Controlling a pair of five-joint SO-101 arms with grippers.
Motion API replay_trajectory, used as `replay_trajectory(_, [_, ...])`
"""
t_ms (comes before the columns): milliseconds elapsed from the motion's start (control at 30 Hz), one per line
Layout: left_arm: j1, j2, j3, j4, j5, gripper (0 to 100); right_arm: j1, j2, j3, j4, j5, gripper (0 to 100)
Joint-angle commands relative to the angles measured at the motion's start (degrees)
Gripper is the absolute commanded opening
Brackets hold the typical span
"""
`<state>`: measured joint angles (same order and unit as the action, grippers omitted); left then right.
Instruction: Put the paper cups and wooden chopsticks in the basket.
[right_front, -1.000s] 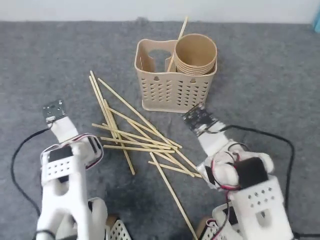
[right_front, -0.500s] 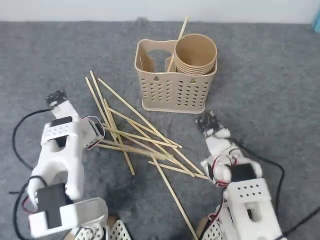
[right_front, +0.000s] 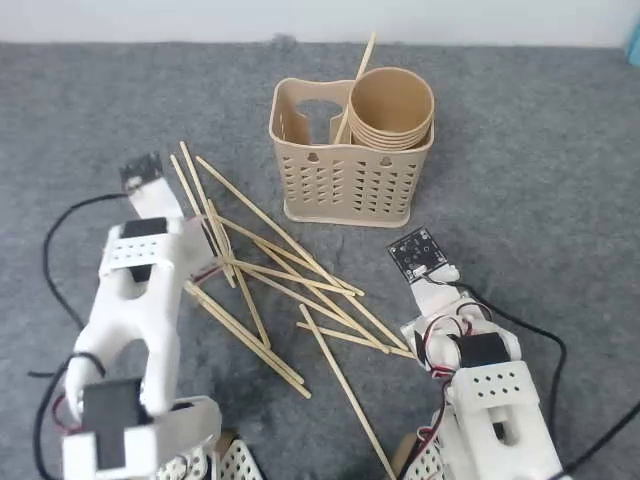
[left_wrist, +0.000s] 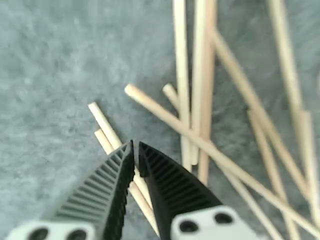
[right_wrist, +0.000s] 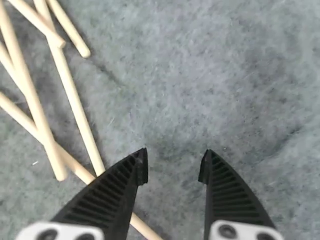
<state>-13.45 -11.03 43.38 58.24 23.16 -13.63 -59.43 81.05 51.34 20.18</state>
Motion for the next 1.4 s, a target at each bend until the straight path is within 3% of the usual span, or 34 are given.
replay_trajectory(0, [0.26,-7.74,-5.41,4.75,0.53,1,0.57,-1.01,-1.05,0.40,0.44,18.3])
replay_trajectory(167, [0.62,-17.49,-9.01,8.88,0.44,1,0.66,-1.01,-1.05,0.40,0.44,18.3])
replay_trajectory(333, [0.44,-20.04,-8.13,7.91,0.62,2,0.66,-1.01,-1.05,0.66,0.44,18.3])
replay_trajectory(567, [2.37,-11.34,-3.56,3.43,7.74,26,0.57,-0.66,-1.05,0.75,0.44,18.3])
replay_trajectory(633, [2.64,-8.44,-2.24,0.88,9.23,28,0.57,-0.66,-1.05,0.75,0.44,18.3])
replay_trajectory(800, [3.96,-0.79,-0.57,-5.27,10.55,28,0.57,-0.57,-1.05,0.75,0.44,18.3])
replay_trajectory(1000, [4.40,7.74,-1.27,-6.59,11.96,28,0.57,-0.57,-1.05,0.48,0.44,18.3])
replay_trajectory(1367, [4.75,9.93,-4.18,-6.68,6.95,1,0.75,-0.66,-1.23,0.66,0.44,18.3])
